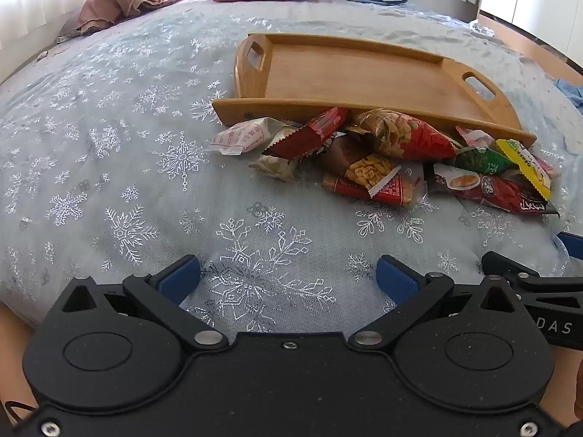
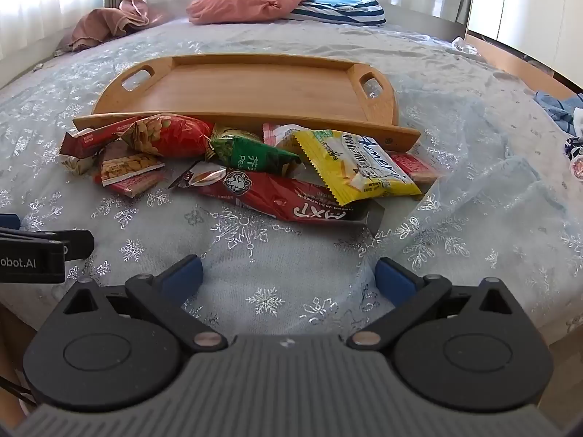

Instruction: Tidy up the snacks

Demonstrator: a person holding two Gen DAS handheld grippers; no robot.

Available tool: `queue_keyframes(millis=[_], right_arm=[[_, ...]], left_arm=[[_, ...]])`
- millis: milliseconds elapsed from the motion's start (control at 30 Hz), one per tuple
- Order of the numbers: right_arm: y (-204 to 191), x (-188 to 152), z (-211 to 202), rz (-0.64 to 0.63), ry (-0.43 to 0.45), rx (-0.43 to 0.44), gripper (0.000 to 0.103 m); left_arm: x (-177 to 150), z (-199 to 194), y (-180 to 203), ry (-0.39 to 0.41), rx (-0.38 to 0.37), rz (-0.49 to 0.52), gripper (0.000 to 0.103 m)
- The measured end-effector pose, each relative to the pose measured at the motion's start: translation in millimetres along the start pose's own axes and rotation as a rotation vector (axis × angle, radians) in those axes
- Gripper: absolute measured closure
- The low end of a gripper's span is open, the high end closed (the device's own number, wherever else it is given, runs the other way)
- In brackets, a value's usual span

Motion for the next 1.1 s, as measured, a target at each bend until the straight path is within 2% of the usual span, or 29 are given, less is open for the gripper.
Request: queue_keyframes(millis=[1100], right_arm=[[-0.6, -0.9, 0.0, -0.01, 0.012, -0.007, 0.0]], left_arm=[[-0.1, -2.7, 1.4, 0.003, 0.008, 0.007, 0.0]])
Point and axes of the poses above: each gripper's, at about its wrist camera, not at the fingertips, and z roughly the way its jaws point, y to its right, x to its top, the point moved 3 cm from there along z, roughly the way its jaws point, and after that the axes turned 9 degrees about z, right-handed, at the moved point
